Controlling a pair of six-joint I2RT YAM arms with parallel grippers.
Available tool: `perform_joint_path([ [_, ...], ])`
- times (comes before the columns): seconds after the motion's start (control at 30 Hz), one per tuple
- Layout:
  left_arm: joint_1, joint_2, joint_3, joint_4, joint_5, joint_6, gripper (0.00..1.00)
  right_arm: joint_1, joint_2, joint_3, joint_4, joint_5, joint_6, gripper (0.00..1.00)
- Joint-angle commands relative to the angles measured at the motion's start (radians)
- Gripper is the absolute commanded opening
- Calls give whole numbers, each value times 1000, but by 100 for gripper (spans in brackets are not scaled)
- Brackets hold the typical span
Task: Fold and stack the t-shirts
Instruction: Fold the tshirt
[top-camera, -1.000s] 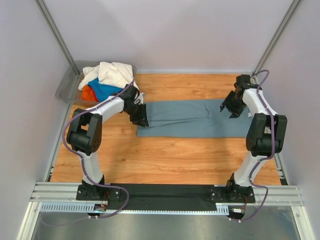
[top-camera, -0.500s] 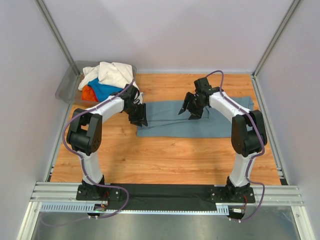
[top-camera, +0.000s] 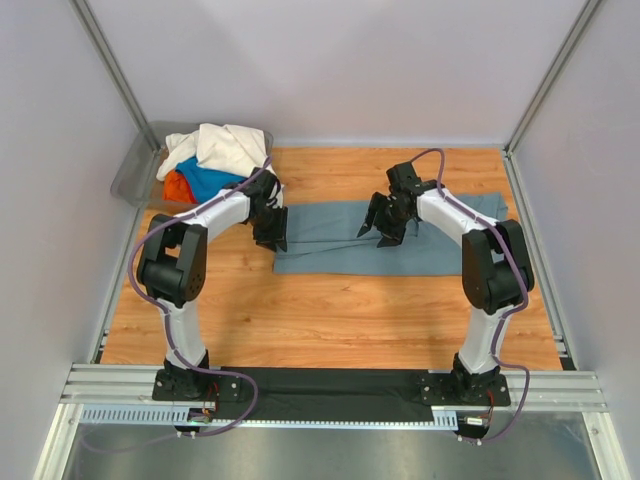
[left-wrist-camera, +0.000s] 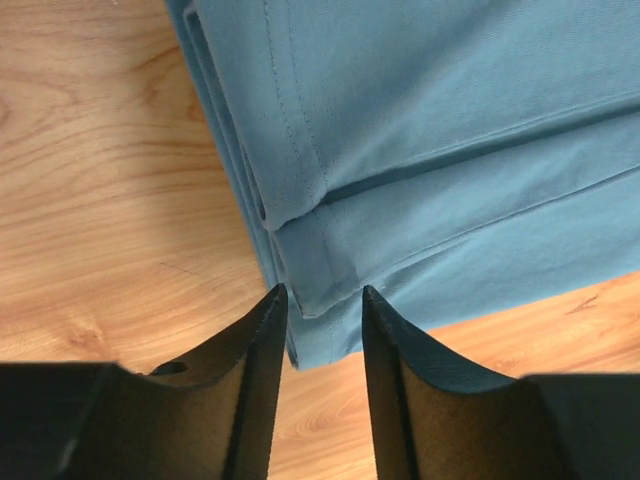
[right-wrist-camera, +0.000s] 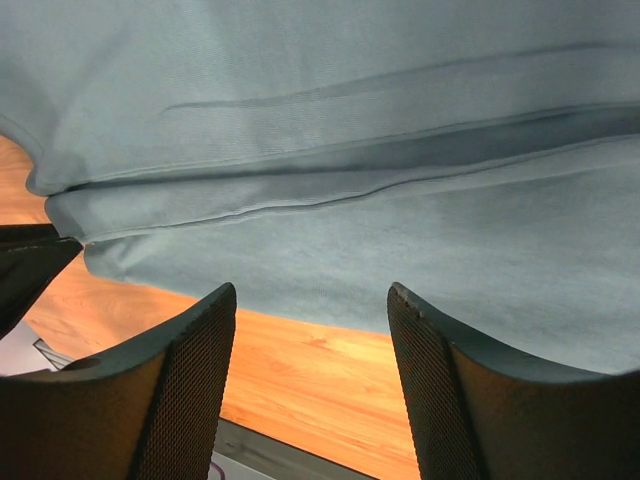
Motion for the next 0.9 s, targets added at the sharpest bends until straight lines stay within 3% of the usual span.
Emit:
perform_joint_path([
  [0.0,-1,6,36,-2,-5,14,42,12,-31,2,36,-14,10,64],
  [0.23,-1,41,58,-18,12,10,36,12,-23,16,34,-11,1,63],
  [0.33,2,43,68,-21,10,5,10,12,-17,16,31,-12,0,63],
  [0.43,9,26,84,-16,-5,-7,0,12,-14,14,28,-14,-2,63],
  [0.73,55,52,157,-7,-8,-66,0,12,14,33,19,-5,-2,62],
  [0.87,83,55,145,24,13,-107,0,15,41,30,74,-35,39,53],
])
